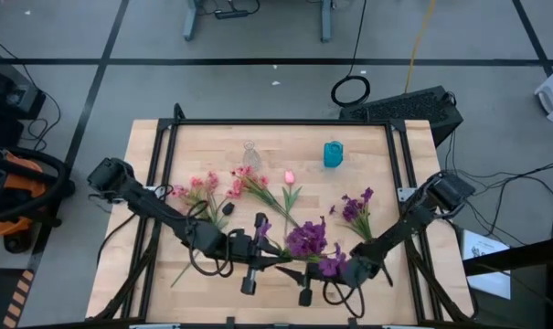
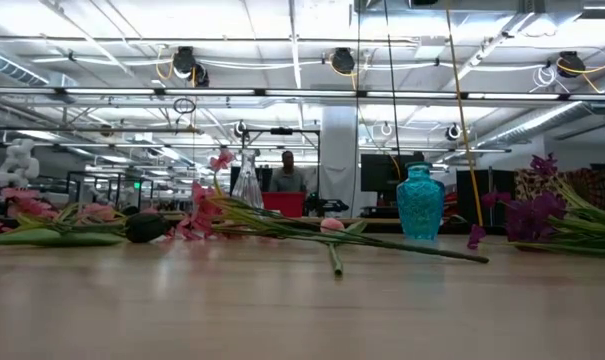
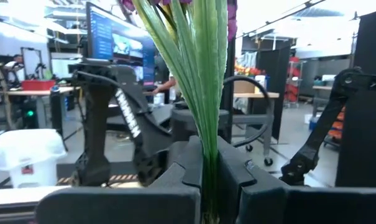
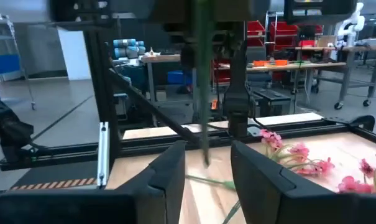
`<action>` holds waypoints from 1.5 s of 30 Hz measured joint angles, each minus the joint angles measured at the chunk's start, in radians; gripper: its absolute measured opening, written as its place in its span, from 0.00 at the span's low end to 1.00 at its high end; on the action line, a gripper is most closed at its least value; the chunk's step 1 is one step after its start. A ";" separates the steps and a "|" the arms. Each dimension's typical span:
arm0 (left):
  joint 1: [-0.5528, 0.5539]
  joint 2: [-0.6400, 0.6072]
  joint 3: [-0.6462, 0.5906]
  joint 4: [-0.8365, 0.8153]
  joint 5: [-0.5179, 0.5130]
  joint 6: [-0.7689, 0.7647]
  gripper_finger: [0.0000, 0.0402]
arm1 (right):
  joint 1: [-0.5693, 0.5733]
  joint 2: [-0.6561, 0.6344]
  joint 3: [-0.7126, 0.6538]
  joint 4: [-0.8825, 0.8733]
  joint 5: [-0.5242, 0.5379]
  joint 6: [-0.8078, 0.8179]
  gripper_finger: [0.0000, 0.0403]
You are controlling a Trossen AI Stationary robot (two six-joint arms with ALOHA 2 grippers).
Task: Sort flowers into vase by color
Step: Move the bottom purple flower to the middle right of the table
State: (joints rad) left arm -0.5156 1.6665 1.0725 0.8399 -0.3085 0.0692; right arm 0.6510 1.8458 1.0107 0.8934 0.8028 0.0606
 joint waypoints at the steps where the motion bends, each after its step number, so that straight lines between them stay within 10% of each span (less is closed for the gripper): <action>1: 0.000 0.007 0.000 0.012 0.010 0.000 0.04 | -0.010 0.000 0.000 -0.002 -0.019 0.002 0.30; 15: 0.012 0.039 0.000 0.067 0.051 0.049 0.05 | -0.044 0.000 0.000 0.010 -0.129 -0.019 0.35; 25: 0.012 0.039 0.000 0.064 0.077 0.045 0.05 | -0.044 0.000 0.000 0.016 -0.128 -0.040 0.04; 32: 0.012 0.037 0.001 0.019 0.072 0.043 0.07 | -0.040 -0.003 0.000 -0.007 -0.123 -0.008 0.01; 38: 0.001 0.020 0.002 -0.118 0.032 0.041 0.27 | -0.005 -0.072 0.000 -0.214 -0.042 0.155 0.01; 45: -0.058 -0.040 0.002 -0.401 -0.272 0.016 0.53 | 0.081 -0.207 0.000 -0.662 0.055 0.505 0.00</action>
State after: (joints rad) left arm -0.5741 1.6266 1.0740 0.4389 -0.5808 0.0855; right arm 0.7319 1.6392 1.0107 0.2313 0.8576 0.5651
